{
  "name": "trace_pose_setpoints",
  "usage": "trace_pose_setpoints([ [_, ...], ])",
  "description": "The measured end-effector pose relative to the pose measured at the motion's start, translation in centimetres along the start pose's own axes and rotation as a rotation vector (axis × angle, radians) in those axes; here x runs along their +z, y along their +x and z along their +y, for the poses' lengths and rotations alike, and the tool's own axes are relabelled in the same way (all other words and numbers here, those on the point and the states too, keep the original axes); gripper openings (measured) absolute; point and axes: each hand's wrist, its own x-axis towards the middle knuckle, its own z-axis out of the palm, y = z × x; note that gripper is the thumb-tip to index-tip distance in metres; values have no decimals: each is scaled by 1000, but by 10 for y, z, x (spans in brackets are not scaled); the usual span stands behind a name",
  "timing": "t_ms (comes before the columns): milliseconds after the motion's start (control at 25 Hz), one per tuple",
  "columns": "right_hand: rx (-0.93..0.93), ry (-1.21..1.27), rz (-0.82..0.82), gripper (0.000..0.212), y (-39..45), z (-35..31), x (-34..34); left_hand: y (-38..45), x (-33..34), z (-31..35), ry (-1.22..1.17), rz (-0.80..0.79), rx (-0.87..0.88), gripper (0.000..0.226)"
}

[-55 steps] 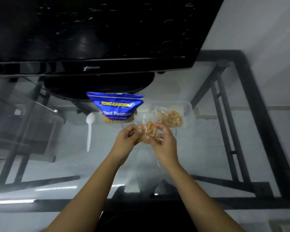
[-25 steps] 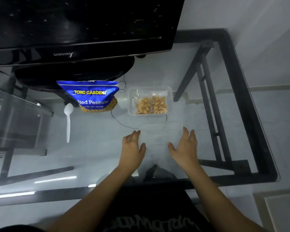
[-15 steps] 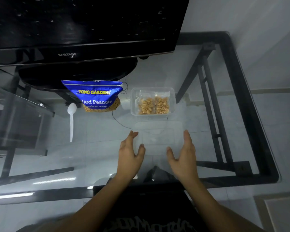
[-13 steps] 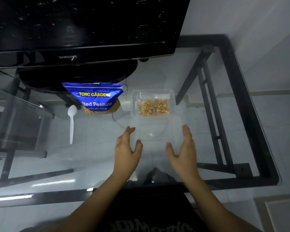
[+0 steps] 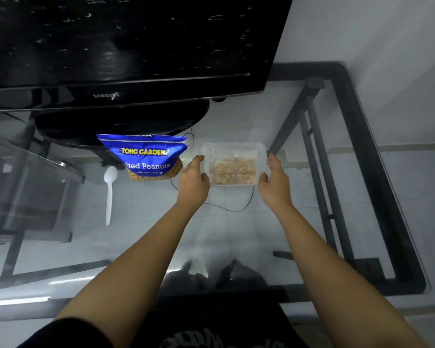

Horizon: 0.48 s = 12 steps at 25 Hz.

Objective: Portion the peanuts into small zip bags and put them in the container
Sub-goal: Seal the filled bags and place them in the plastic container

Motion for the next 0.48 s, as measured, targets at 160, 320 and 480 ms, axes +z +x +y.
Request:
trace_pose_setpoints([
  [160,31,49,7,46,9,2,-6,10,-3,-5,-78,63,-118,41],
  [320,59,-11,19,45,13,3,-5,11,0,-6,-108,70,-170,39],
  [480,28,-76,35,47,10,-5,-5,8,-1,-3,-130,81,-173,41],
])
